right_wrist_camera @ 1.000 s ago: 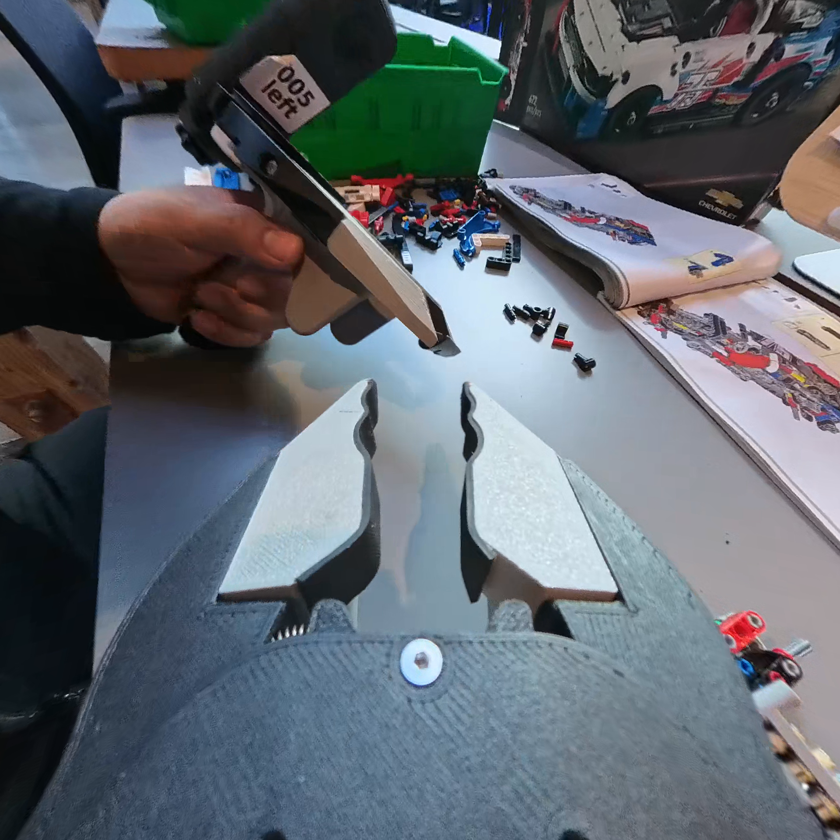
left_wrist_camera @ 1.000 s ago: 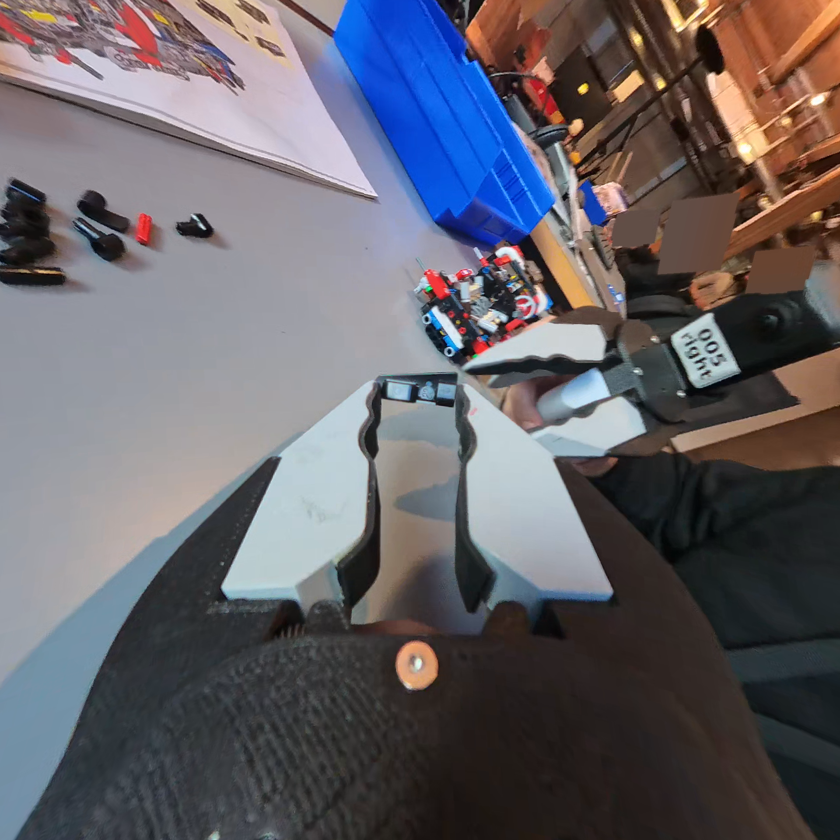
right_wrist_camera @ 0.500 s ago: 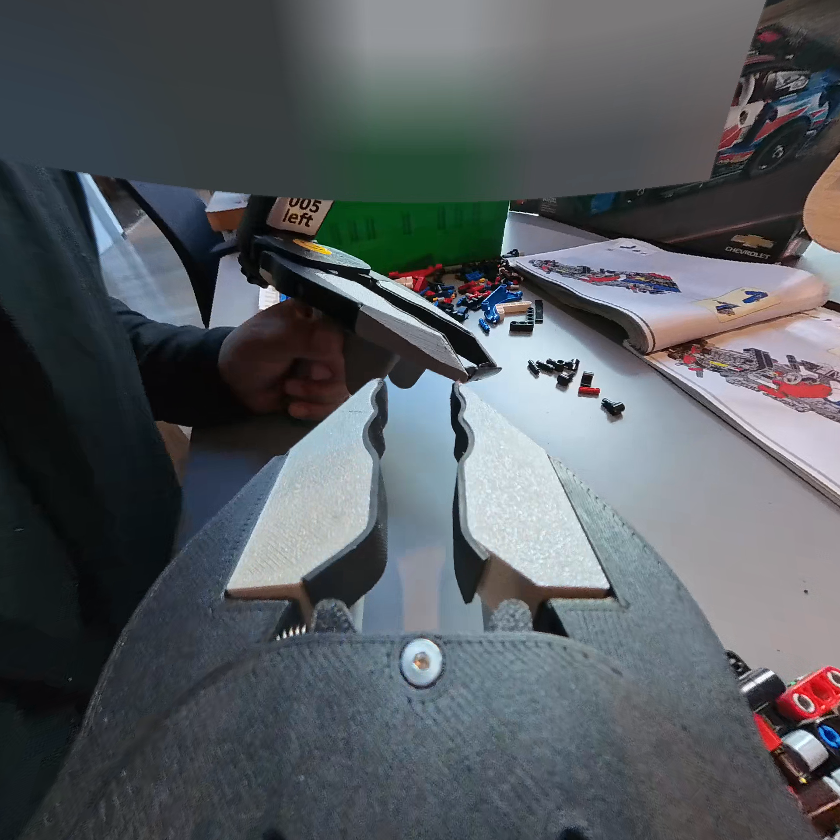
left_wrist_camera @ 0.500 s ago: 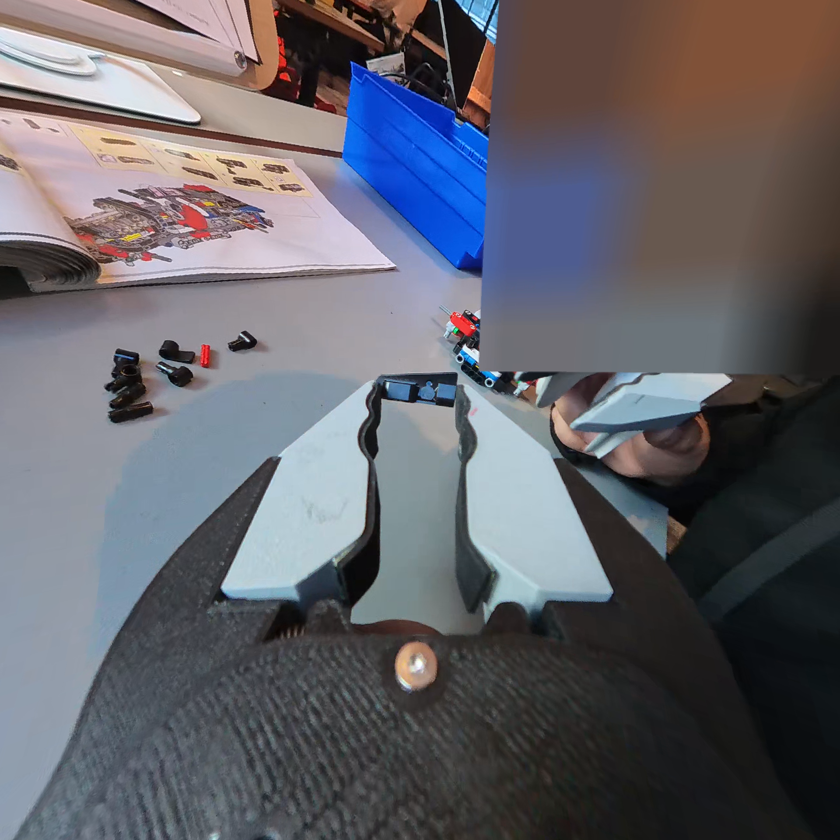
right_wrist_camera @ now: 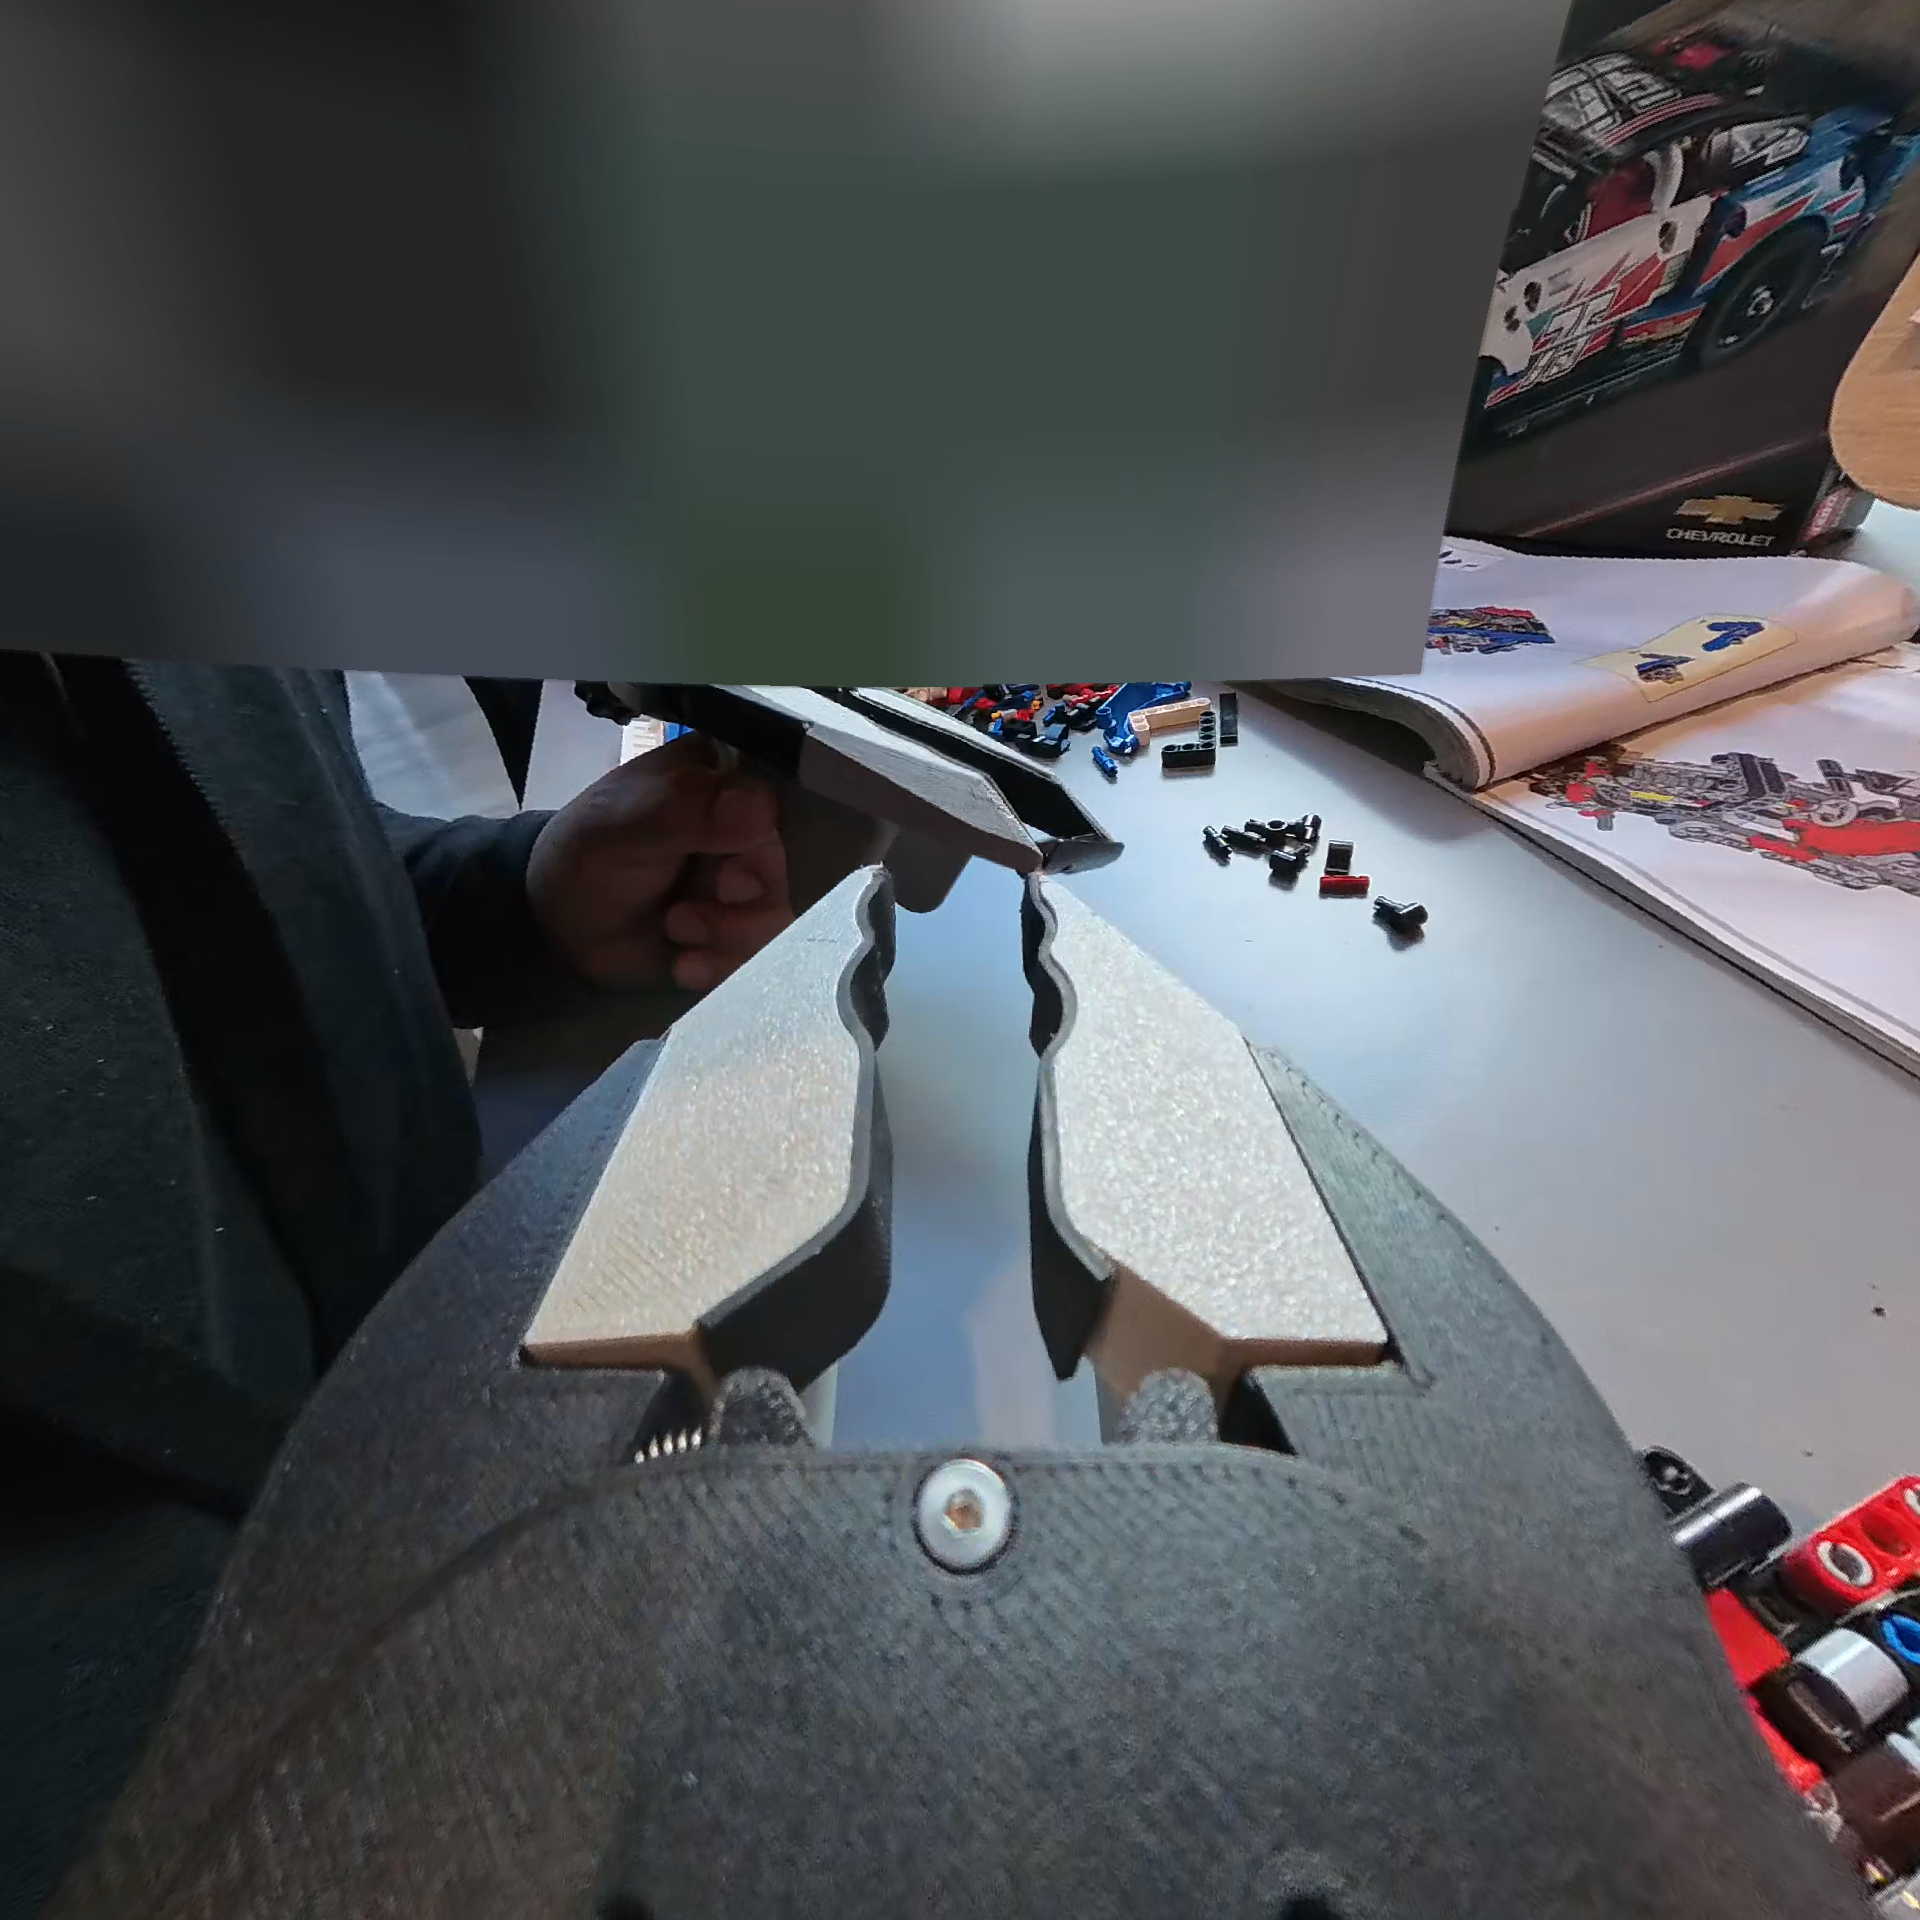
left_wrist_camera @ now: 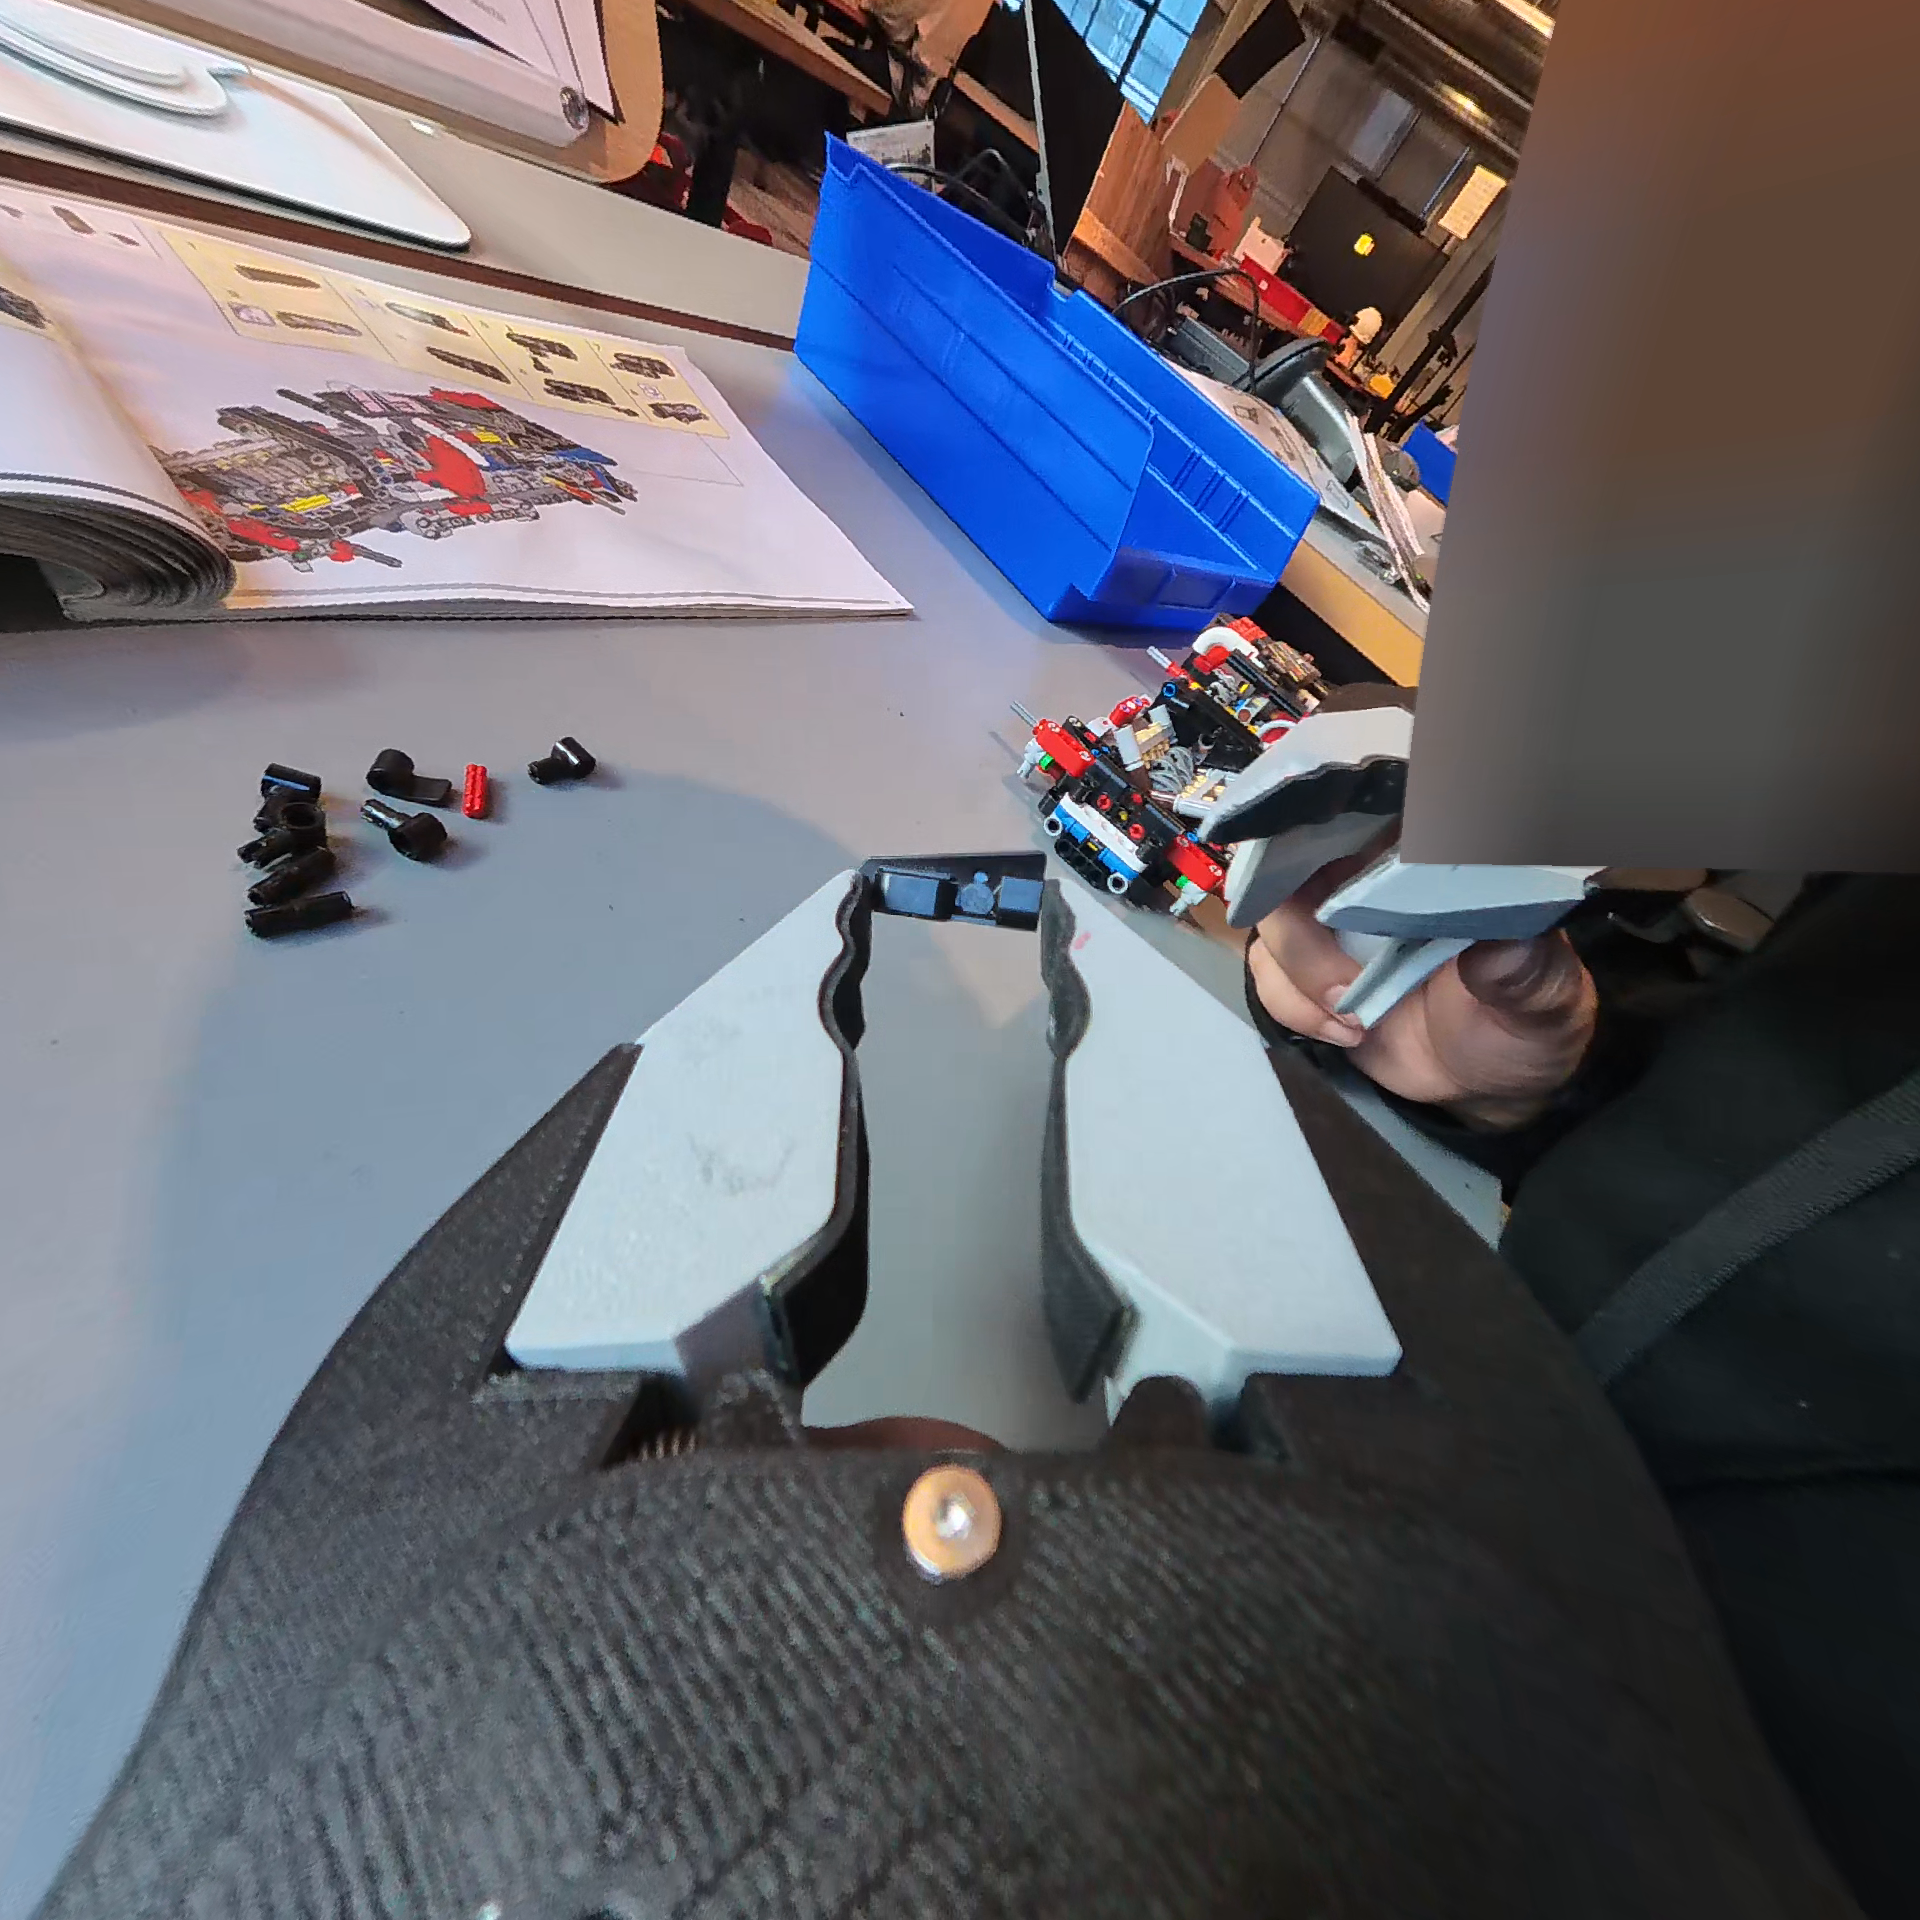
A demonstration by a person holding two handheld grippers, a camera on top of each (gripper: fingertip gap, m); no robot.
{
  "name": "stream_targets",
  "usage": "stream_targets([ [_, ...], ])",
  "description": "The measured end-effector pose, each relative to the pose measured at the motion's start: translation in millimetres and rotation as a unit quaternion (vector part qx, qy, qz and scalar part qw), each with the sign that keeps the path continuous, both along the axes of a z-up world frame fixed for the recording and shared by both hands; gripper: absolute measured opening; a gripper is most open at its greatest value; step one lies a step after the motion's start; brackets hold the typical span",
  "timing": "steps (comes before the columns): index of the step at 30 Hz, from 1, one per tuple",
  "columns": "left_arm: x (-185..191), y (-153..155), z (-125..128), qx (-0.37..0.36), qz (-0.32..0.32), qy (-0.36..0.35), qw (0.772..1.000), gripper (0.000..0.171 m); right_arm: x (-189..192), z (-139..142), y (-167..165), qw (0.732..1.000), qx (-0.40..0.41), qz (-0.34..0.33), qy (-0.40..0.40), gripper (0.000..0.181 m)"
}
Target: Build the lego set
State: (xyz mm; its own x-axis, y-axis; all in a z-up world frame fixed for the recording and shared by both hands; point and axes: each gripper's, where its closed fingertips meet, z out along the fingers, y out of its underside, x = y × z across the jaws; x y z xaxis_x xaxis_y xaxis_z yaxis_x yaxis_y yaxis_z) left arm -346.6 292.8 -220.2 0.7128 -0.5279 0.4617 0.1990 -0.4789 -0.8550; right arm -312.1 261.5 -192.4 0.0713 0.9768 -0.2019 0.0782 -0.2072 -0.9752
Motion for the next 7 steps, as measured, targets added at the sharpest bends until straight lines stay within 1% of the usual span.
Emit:
stream_targets([
  [4, 2.1, -1.2, -0.5, 0.003, -0.003, 0.009, 1.0, 0.03, 0.5, -0.1, 0.2, 1.0, -0.011, 0.002, 0.002, 0.021],
  [7, 5.9, -4.0, 0.9, 0.019, -0.008, 0.029, 0.999, 0.03, -0.4, -2.1, -1.7, 1.0, -0.013, 0.006, -0.004, 0.022],
])
